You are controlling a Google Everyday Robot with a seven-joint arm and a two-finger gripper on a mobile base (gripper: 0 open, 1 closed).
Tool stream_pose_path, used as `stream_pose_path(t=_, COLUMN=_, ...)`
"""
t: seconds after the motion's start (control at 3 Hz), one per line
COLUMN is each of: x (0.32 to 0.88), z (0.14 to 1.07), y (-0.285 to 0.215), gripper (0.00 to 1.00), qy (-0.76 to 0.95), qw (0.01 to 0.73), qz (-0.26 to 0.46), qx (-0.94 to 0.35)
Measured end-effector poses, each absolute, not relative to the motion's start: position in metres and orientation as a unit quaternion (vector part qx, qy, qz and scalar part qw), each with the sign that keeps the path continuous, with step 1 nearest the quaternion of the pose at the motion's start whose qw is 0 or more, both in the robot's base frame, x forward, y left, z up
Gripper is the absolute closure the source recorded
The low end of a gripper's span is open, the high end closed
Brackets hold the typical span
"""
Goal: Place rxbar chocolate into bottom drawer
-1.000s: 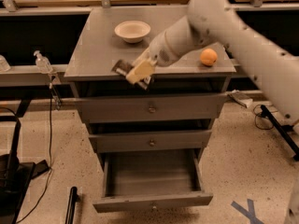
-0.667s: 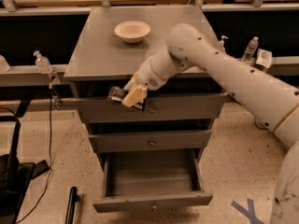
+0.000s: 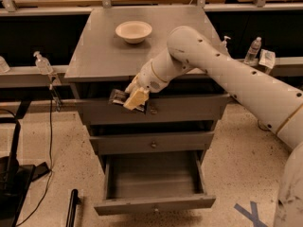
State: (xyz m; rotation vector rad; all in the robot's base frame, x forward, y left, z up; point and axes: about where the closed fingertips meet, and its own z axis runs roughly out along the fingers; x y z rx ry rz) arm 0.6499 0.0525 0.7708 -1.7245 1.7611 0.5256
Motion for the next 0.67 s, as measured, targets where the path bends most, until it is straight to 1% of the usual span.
stream_pose_path(t=0.33, x=0.651, z=0.755, y=0.047, gripper=1.00, qy=0.684, qw=0.297, qz=0.161, qx=-0.647)
stream_pose_path(t=0.67, x=0.642, z=0.705, y=0.028, gripper=1.00, qy=0.680, qw=0.298, qz=0.110, qx=-0.661)
